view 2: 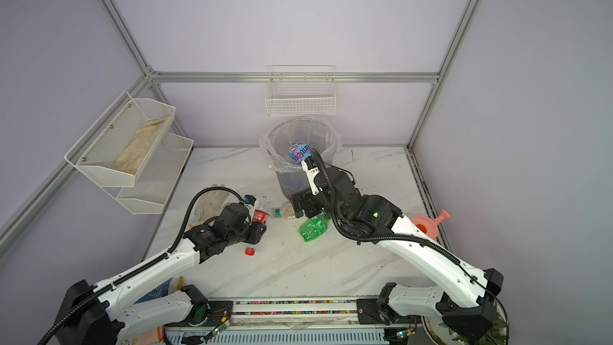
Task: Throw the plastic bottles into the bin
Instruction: 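Lift the Nongfu bottle upright and raise it toward the bin with the left gripper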
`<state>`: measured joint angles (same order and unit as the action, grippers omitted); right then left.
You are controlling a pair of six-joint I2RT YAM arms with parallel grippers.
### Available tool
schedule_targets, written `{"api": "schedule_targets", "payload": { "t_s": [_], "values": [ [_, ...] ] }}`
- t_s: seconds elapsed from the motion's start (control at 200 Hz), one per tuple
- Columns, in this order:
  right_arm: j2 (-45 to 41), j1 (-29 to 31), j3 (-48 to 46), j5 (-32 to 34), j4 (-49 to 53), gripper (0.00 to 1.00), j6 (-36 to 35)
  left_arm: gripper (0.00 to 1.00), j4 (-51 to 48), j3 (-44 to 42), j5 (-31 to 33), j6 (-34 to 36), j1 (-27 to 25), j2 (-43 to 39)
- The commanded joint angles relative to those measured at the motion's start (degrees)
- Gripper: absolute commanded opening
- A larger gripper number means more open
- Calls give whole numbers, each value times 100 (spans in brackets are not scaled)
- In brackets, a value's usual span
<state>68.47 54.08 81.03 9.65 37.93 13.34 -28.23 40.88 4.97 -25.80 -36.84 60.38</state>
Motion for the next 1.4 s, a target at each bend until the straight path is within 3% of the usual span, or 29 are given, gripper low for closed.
{"api": "schedule_targets", "payload": {
  "t_s": [0.0, 0.625, 1.395],
  "values": [
    [-139, 47, -101, 111, -113, 97, 72, 39, -59, 768, 130, 212, -34, -366],
    [-229, 47, -206, 204, -104, 97, 116, 38, 60, 2666, 219, 994, -284, -974],
    [-375, 43, -319, 261, -104, 98, 125, 36, 2102, 3249, -711, 1842, -517, -1245]
  ]
}}
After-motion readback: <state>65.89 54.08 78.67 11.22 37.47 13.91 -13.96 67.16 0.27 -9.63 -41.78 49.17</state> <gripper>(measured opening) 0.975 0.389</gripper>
